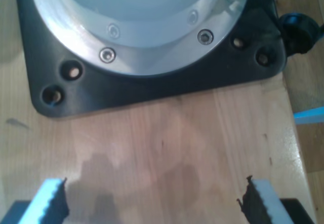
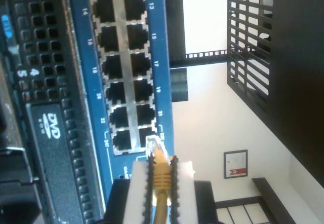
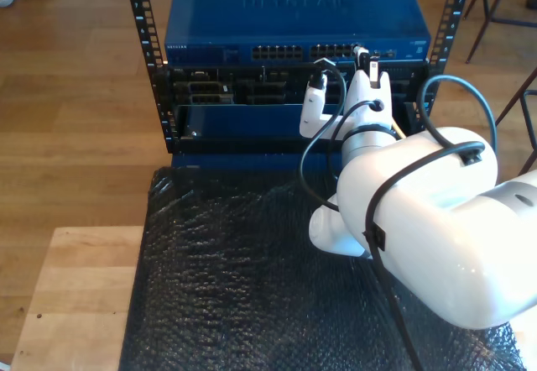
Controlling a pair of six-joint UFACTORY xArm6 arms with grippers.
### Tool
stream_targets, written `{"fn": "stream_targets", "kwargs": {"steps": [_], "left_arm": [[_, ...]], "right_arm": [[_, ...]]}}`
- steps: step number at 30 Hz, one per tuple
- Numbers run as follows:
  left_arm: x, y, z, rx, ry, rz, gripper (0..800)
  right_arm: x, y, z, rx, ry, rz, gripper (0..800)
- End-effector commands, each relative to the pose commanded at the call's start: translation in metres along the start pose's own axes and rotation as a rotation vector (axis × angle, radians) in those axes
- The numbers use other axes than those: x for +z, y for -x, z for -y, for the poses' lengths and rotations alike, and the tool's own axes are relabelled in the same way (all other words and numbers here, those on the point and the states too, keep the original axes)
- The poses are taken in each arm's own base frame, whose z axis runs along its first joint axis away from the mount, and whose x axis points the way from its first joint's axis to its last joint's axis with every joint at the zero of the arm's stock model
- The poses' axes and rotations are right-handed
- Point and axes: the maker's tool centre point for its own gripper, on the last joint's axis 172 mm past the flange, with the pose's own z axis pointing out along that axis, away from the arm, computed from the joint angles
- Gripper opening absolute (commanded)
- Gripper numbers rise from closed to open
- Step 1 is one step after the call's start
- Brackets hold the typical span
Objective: Grab the cable and plug it in
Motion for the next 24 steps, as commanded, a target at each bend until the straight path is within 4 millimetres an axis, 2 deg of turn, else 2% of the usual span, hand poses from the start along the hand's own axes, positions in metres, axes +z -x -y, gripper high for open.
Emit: {"fn": "stream_targets", "kwargs": {"steps": [24], "left_arm": [[0.0,0.0,0.0,0.0,0.0,0.0,800]], "right_arm": [[0.001,0.0002,0.0034,-0.002,-0.001,0.0,0]]}}
